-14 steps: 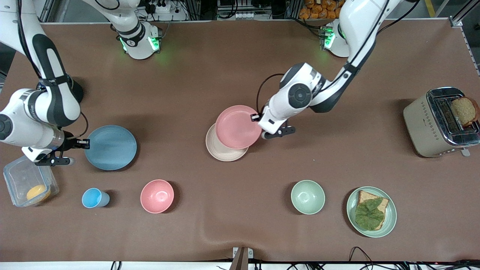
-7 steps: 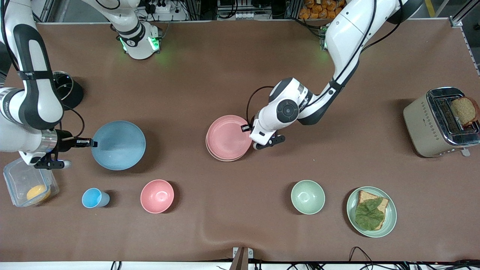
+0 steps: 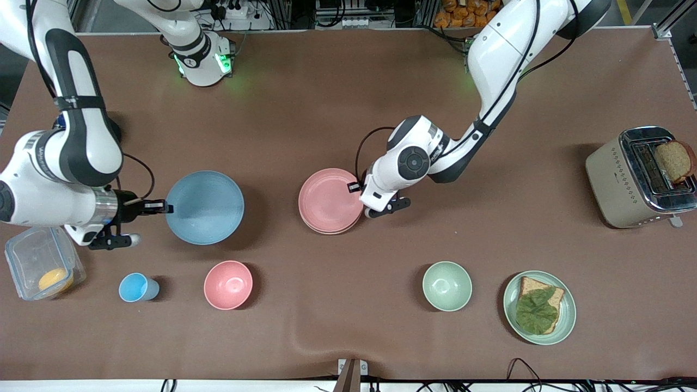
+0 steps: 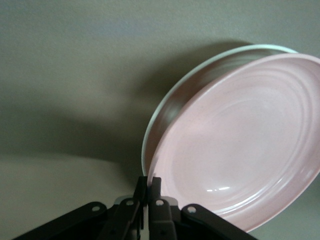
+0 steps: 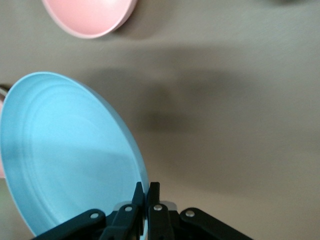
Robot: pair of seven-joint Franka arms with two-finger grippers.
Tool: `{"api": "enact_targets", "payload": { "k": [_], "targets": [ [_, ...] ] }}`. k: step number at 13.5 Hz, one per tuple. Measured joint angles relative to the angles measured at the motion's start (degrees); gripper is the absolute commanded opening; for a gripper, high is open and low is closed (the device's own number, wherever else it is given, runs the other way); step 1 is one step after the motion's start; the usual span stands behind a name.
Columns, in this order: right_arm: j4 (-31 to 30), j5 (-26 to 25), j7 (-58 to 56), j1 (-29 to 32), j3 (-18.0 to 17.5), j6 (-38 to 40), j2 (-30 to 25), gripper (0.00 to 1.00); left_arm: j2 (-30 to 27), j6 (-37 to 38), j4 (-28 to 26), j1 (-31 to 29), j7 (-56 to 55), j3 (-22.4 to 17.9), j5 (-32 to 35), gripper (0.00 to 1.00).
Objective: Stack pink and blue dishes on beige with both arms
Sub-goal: 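Release the pink plate with the left gripper while the right gripper lifts the blue, then carry the blue plate onto the pink with the right gripper while the left gripper withdraws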
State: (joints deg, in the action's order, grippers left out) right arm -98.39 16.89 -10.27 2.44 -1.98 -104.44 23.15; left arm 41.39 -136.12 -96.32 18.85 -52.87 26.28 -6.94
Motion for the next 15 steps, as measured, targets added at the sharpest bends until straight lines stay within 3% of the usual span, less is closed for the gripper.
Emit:
{"api": "enact_targets", "payload": {
  "k": [1, 7, 11, 15],
  "targets": [
    [-0.1, 1.0, 0.0, -0.5, 0.0, 0.8, 0.0, 0.00, 0.0, 0.0, 0.0, 0.1, 0.0, 0.0, 0.0, 0.99],
    [-1.7, 5.8, 2.5, -9.7, -0.2, -0.3, 1.4, 0.00, -2.7, 0.3, 2.1, -1.6, 0.0, -1.4, 4.2, 1.00],
    [-7.6, 11.6, 9.0, -19.7, -0.4, -10.3, 1.7, 0.00, -15.8, 13.9, 3.5, -11.0, 5.2, -1.7, 11.8, 1.00],
    [-8.8, 12.4, 17.7, -27.2, -0.4, -16.5, 1.7, 0.00, -27.7, 26.9, 3.4, -19.0, 16.7, -1.9, 16.1, 1.00]
  ]
}}
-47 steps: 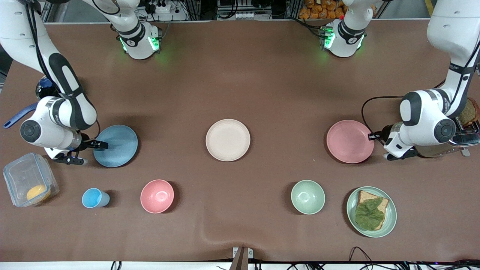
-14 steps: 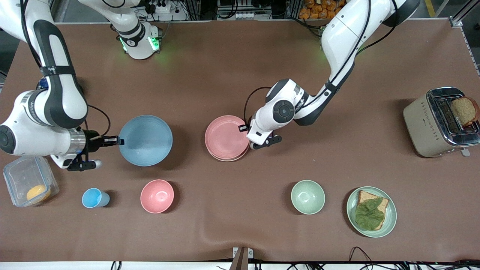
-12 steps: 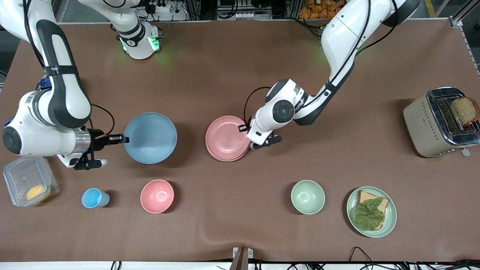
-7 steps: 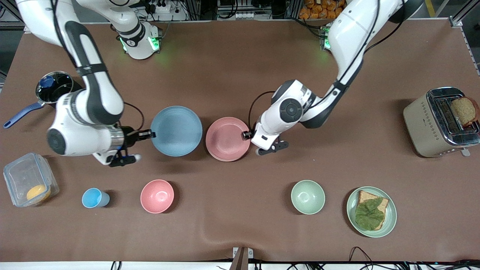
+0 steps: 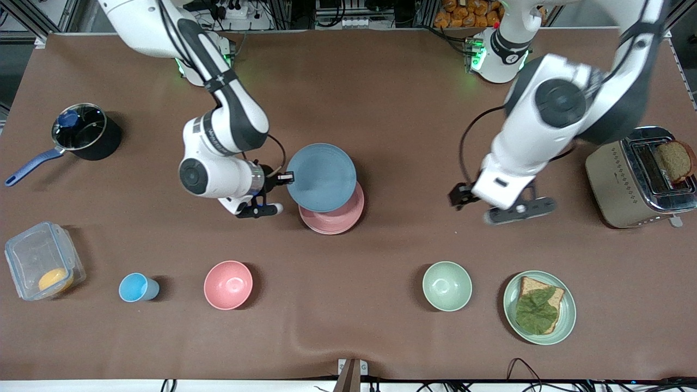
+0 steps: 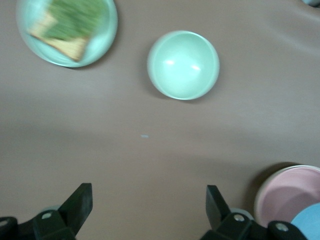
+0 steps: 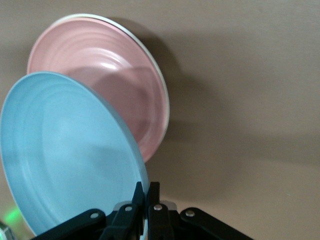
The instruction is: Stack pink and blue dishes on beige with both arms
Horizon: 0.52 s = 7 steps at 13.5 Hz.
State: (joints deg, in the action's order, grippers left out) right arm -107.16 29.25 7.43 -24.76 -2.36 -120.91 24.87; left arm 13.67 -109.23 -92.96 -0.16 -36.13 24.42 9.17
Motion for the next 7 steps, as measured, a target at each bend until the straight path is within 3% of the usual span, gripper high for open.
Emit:
{"api": "enact_targets", "payload": {
  "k": [5, 7],
  "targets": [
    [-0.3, 0.0, 0.3, -0.6, 0.4, -6.8, 2.3, 0.00, -8.6, 9.2, -0.3, -7.4, 10.0, -0.2, -3.4, 1.00],
    [-0.3, 0.1, 0.4, -1.6, 0.4, -9.3, 4.0, 0.00, -11.4, 10.9, -0.5, -7.2, 14.9, -3.5, -5.8, 1.00]
  ]
}}
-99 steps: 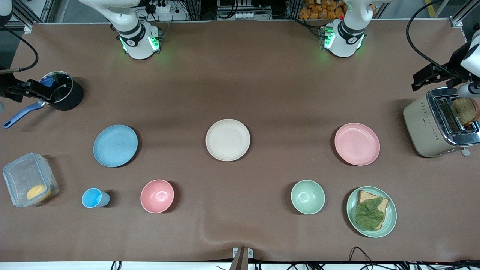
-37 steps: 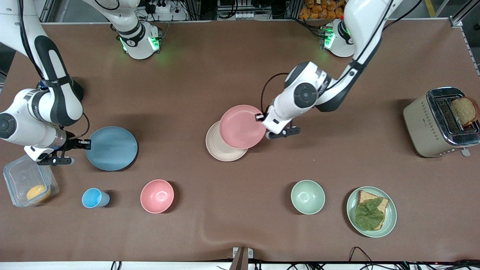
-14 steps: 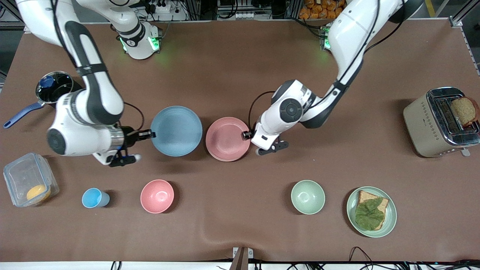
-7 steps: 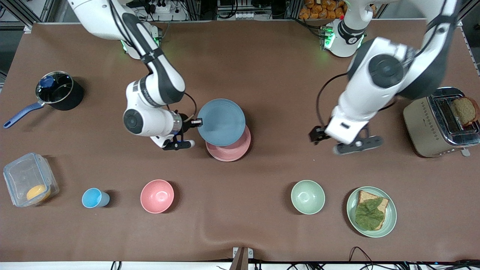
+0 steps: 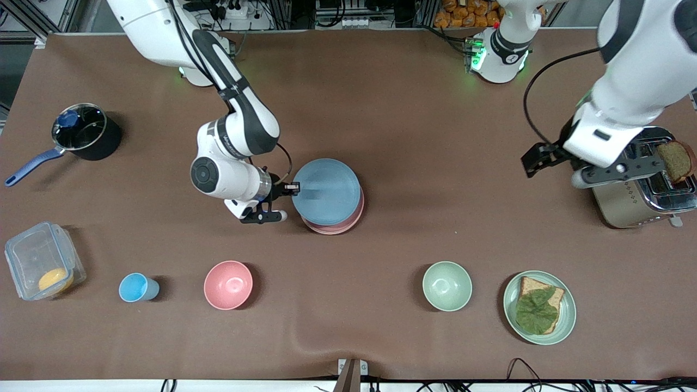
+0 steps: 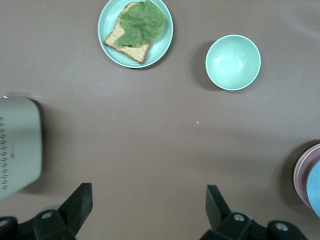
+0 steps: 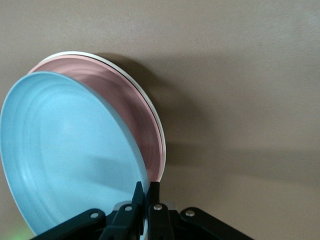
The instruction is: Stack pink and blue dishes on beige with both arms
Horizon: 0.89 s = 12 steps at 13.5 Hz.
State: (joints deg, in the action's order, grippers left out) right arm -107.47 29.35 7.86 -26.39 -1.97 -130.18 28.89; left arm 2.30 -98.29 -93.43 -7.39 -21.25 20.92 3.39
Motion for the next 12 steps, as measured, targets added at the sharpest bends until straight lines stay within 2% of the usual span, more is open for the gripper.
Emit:
{"api": "enact_targets", "payload": {
  "k": [3, 4, 11, 12],
  "targets": [
    [0.0, 0.1, 0.5, -1.1, 0.0, -1.3, 0.9, 0.00, -3.4, 3.2, -0.1, 5.3, 2.7, -8.9, -1.1, 1.00],
    [0.0, 0.1, 0.5, -1.2, 0.0, -1.7, 1.0, 0.00, -4.0, 4.0, -0.2, 5.8, 3.5, -10.2, -1.3, 1.00],
    [1.1, 0.3, 0.5, -1.2, 0.0, -2.3, 1.5, 0.00, -4.8, 6.9, 0.9, 5.1, 3.8, -11.3, -2.4, 1.00],
    [1.3, 0.4, 0.5, -1.2, 0.0, -2.5, 1.7, 0.10, -4.9, 7.3, 1.4, 5.1, 3.8, -11.2, -2.4, 1.00]
  ]
}}
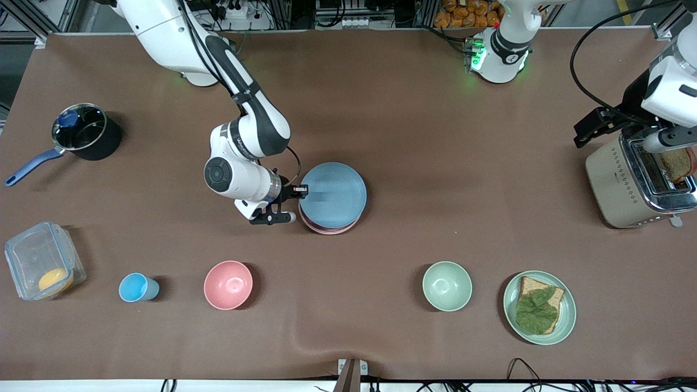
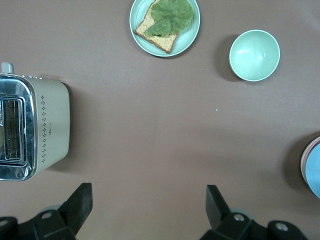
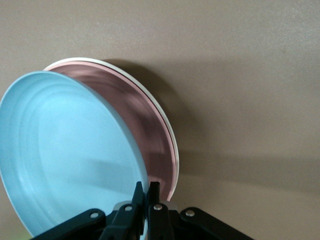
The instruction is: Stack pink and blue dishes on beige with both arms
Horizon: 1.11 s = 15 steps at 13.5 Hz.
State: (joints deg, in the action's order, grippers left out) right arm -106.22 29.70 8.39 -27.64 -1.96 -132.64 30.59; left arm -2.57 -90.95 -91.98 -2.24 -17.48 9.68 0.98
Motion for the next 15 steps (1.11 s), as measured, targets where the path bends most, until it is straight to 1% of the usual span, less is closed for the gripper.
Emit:
{"api": "enact_targets", "payload": {
  "k": [1, 2, 7, 9, 12, 13, 14, 15],
  "targets": [
    [0.1, 0.0, 0.0, 0.0, 0.0, -0.1, 0.1, 0.59, 0.0, 0.2, 0.4, 0.0, 0.0, 0.0, 0.0, 1.00],
    [0.1, 0.0, 0.0, 0.0, 0.0, -0.1, 0.1, 1.00, 0.0, 0.3, 0.6, -0.1, 0.0, 0.0, 0.0, 1.00],
    [1.1, 0.0, -0.2, 1.4, 1.1, 0.0, 0.0, 1.00, 0.0, 1.5, 0.7, -0.3, 0.0, 0.0, 0.0, 1.00],
    [2.3, 0.0, -2.0, 4.4, 1.4, 3.1, -0.8, 1.00, 0.0, 2.1, 0.8, -0.3, 0.0, -0.1, 0.0, 1.00],
    [3.6, -0.7, -7.7, 11.0, 1.8, 10.8, -3.8, 1.00, 0.0, 2.7, 0.9, -0.4, 0.0, -0.1, 0.0, 1.00],
    [3.8, -2.1, -10.7, 13.8, 2.0, 13.5, -5.2, 1.00, 0.0, 2.9, 0.9, -0.4, 0.0, -0.1, 0.0, 1.00],
    [4.0, -4.9, -13.7, 16.8, 2.0, 16.5, -6.8, 1.00, 0.0, 3.1, 1.0, -0.4, 0.0, -0.1, 0.0, 1.00],
    [4.5, -9.0, -15.9, 19.4, 2.1, 19.4, -8.5, 1.00, 0.0, 3.3, 1.0, -0.3, 0.0, -0.1, 0.0, 1.00]
  ]
}}
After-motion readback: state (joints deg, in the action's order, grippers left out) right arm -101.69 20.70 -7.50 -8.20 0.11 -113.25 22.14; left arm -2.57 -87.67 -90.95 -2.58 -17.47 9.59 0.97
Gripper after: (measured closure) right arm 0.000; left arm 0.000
